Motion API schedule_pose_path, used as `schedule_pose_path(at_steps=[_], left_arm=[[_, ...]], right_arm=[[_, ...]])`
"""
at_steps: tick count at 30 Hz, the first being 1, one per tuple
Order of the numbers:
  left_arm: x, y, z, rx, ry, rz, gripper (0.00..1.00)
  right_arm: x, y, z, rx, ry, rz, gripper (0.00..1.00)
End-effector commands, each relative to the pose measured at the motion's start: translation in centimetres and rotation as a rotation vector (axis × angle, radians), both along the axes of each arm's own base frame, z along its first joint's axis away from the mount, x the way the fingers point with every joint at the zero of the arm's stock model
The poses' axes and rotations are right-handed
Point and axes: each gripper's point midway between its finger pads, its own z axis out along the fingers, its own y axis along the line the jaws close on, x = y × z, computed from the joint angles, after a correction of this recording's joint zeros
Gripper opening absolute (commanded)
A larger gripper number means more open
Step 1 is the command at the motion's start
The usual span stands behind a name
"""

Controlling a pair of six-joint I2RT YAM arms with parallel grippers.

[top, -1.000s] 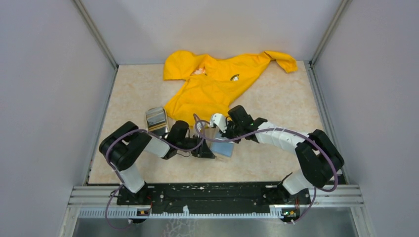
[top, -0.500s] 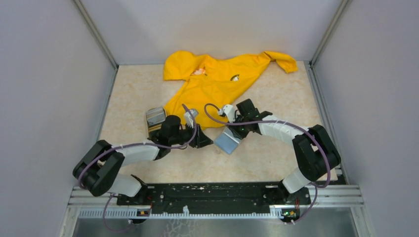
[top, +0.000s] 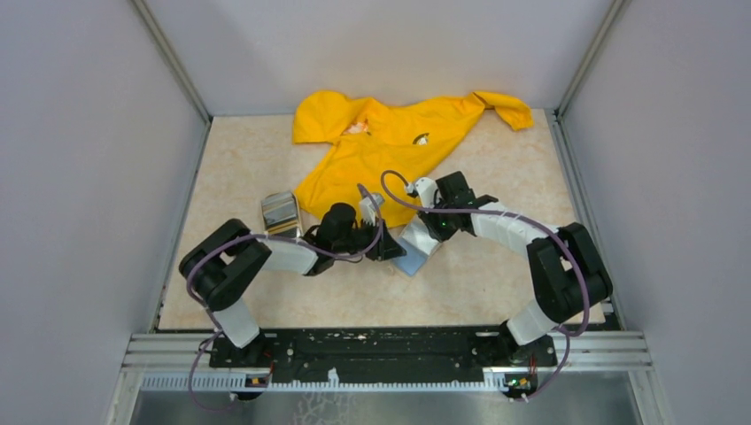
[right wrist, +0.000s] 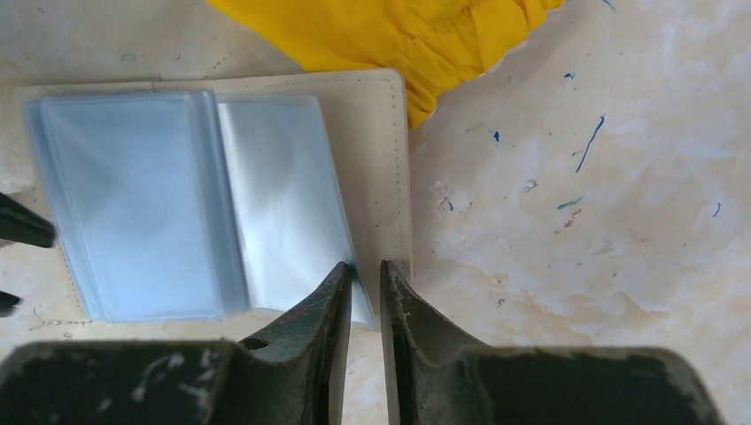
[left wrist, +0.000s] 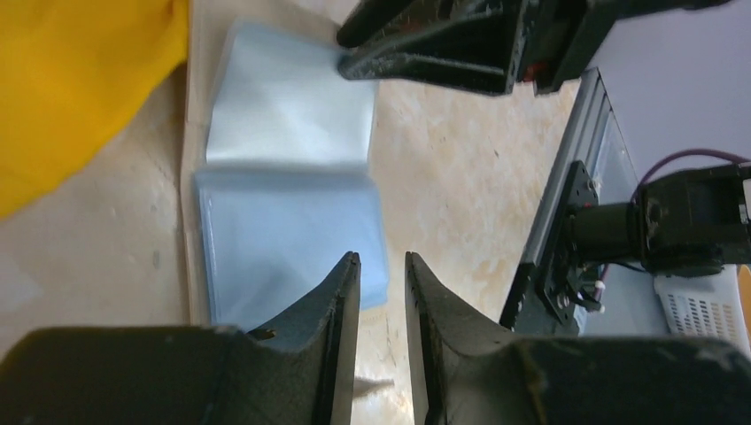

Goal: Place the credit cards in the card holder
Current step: Open the card holder at the center of the board.

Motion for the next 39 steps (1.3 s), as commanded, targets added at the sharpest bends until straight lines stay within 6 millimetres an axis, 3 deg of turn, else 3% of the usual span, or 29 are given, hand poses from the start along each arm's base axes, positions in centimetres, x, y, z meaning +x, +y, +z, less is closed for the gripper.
schedule_pose_path(at_steps=[1,4,12,19,27,39], left_arm=[[2.8,-2.0,0.4,-0.011,-0.052,0.052,0.31],[4.0,-2.9,-0.2,0.013,-0.06,0.063,0.31],[6.7,-4.1,-3.9,0.116,-0.037,0.113,0.26],[6.1,-5.2,-6.3,0.14,-0.002,0.065,0.23],[5.2,-6.4,-6.5,0.141,-0.015,0.021,0.23],[5.8,-6.8,-3.0,0.092,-0.078,0.031,0.26]], right_arm=[[1.9,0.1,0.7,-0.005,-0.039,-0.025,0.16],[1.9,-0.3,0.0,-0.032,-0.027,-0.03,0.06],[1.5,-0.4,0.0,0.001,0.025,-0.027,0.04],[1.6,0.1,3.1,0.138,-0.006,-0.003,0.06],[-0.2,2.3,7.0,0.312,-0.077,0.165,0.16],[0.7,0.2,0.8,0.175,0.105,0.021,0.05]])
